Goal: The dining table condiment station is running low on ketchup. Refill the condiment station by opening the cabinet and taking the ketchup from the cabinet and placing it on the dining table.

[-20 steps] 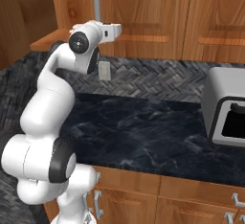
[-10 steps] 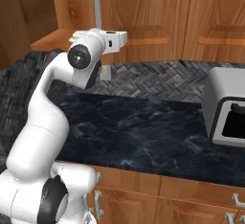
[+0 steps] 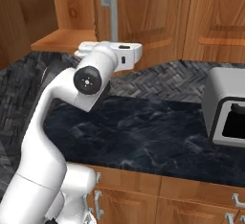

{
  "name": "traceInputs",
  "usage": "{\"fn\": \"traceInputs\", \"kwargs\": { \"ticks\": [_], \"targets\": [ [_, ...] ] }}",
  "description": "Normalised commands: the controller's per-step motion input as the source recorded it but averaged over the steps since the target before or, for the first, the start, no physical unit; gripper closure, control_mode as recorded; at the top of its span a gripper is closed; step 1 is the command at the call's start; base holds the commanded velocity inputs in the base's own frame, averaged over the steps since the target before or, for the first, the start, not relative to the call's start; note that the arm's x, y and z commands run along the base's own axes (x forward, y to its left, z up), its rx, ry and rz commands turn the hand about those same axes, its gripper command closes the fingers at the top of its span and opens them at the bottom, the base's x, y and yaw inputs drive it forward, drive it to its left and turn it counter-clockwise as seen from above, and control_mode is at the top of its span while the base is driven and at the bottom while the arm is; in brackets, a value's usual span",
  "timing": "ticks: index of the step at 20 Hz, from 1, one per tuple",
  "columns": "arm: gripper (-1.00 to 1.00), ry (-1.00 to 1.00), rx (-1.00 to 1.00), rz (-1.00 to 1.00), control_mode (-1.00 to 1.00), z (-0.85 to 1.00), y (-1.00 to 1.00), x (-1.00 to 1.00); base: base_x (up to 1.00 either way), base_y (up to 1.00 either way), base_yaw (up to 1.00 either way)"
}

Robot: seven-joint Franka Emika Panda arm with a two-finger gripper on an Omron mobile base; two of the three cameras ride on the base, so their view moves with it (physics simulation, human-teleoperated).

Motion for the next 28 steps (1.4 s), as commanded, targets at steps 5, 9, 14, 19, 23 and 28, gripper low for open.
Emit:
{"fn": "traceInputs", "kwargs": {
  "ticks": [5,9,14,19,23,28],
  "targets": [
    [-1.00,0.00,0.00,0.00,-1.00,0.00,-0.39,-0.73,0.00,0.00,0.00],
    [-1.00,0.00,-0.08,-0.02,-1.00,0.36,0.16,-0.40,0.00,0.00,0.00],
    [-1.00,0.00,-0.12,-0.07,-1.00,0.49,0.07,-0.26,0.00,0.00,0.00],
    [-1.00,-0.04,-0.08,-0.08,-1.00,0.29,-0.01,-0.31,0.00,0.00,0.00],
    [-1.00,-0.05,-0.06,-0.05,-1.00,0.29,-0.19,-0.35,0.00,0.00,0.00],
    [-1.00,0.03,-0.18,-0.14,-1.00,0.11,0.35,-0.42,0.00,0.00,0.00]
  ]
}}
